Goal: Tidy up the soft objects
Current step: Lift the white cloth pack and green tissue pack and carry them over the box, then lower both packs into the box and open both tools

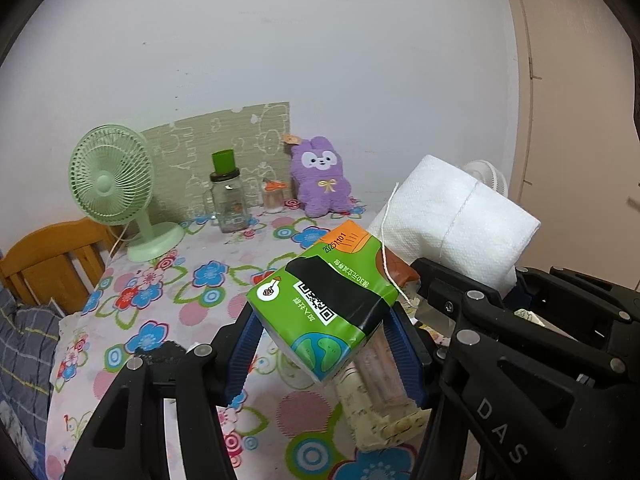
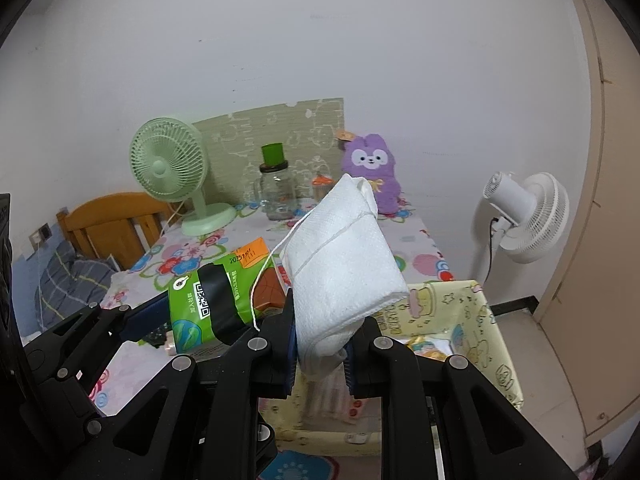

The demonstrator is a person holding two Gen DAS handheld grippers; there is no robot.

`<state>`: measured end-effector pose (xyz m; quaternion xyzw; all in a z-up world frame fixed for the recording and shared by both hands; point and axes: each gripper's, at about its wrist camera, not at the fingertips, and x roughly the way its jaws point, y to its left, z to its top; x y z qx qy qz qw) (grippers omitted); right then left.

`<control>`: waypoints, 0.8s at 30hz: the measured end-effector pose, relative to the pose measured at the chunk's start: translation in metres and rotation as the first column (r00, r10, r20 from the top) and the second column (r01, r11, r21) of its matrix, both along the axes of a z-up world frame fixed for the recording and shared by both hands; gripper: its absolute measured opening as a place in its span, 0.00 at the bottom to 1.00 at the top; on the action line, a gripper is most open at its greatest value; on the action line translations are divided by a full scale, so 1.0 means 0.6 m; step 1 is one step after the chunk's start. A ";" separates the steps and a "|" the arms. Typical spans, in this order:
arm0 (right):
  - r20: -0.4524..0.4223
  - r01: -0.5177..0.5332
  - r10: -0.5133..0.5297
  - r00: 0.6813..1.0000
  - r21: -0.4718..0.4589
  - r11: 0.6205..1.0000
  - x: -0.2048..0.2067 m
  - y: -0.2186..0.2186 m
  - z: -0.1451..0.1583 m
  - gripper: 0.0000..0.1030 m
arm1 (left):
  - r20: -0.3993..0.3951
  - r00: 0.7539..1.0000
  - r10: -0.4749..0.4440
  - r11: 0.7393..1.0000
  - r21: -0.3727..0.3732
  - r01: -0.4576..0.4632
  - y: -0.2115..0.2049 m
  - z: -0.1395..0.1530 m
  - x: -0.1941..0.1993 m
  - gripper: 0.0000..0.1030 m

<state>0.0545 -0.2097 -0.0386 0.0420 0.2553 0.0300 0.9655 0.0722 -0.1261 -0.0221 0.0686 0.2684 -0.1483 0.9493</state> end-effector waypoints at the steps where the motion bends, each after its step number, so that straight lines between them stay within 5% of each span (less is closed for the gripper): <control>1: 0.000 0.006 -0.006 1.000 0.001 1.000 0.000 -0.005 -0.001 0.21 | 0.000 1.000 -0.006 1.000 0.001 0.006 -0.005 0.000 0.001 0.61; 24: -0.079 0.119 -0.116 0.990 0.043 0.992 0.029 -0.111 -0.063 0.21 | -0.076 0.990 -0.118 0.988 0.087 0.124 -0.121 -0.062 0.048 0.62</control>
